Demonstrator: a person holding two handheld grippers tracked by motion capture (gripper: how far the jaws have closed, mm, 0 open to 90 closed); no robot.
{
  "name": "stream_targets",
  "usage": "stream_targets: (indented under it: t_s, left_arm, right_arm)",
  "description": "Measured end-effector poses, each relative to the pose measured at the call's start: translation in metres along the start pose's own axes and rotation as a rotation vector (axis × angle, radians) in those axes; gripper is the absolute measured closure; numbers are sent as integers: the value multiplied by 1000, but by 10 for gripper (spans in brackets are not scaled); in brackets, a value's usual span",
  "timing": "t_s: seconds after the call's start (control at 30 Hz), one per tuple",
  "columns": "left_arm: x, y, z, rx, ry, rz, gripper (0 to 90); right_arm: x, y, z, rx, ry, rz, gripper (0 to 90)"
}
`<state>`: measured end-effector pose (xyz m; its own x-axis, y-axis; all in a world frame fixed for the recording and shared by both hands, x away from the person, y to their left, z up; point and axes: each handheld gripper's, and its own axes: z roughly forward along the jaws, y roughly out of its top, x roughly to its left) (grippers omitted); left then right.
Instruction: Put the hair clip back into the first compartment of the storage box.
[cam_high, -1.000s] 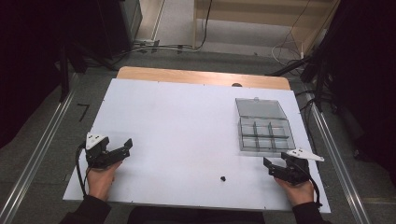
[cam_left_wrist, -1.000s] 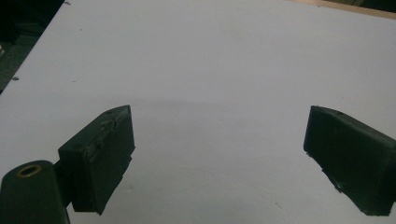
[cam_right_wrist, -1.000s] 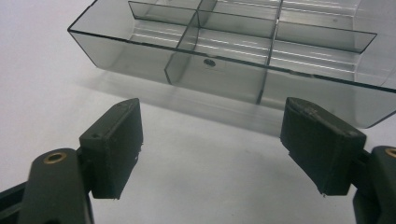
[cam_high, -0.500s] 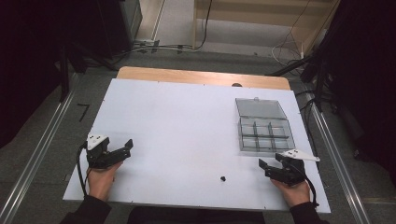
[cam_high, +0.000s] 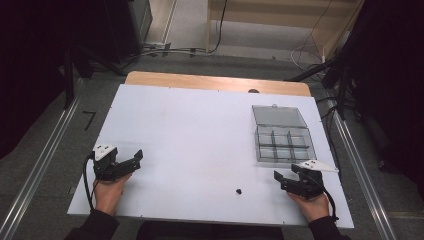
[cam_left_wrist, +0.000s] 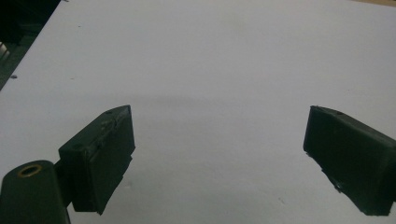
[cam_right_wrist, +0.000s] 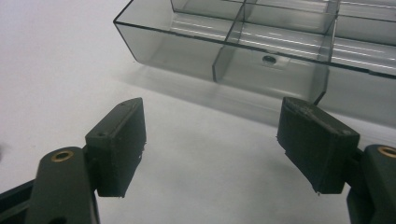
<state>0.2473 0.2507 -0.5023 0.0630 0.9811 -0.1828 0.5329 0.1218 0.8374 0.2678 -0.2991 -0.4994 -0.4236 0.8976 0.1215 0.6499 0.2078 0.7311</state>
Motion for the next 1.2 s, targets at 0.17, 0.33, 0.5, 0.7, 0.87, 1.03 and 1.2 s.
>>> stream_targets:
  t_s: [0.17, 0.33, 0.5, 0.7, 0.87, 1.03, 1.2]
  left_arm:
    - [0, 0, 0, 0, 0, 0, 96]
    - [0, 0, 0, 1, 2, 2, 96]
    - [0, 0, 0, 1, 2, 1, 95]
    - [0, -1, 0, 2, 3, 2, 96]
    - [-1, -1, 0, 4, 4, 4, 96]
    - [-1, -1, 0, 6, 5, 6, 96]
    - [-1, -1, 1, 7, 4, 7, 96]
  right_arm:
    - [3, 1, 2, 0, 12, -3, 219]
    - [6, 1, 3, 0, 20, -13, 219]
    - [8, 2, 4, 1, 27, -12, 219]
    - [10, 3, 5, 0, 29, -19, 220]
    - [12, 3, 6, 4, 38, -19, 224]
    - [14, 4, 7, 3, 45, -21, 224]
    - [16, 4, 7, 0, 55, -18, 224]
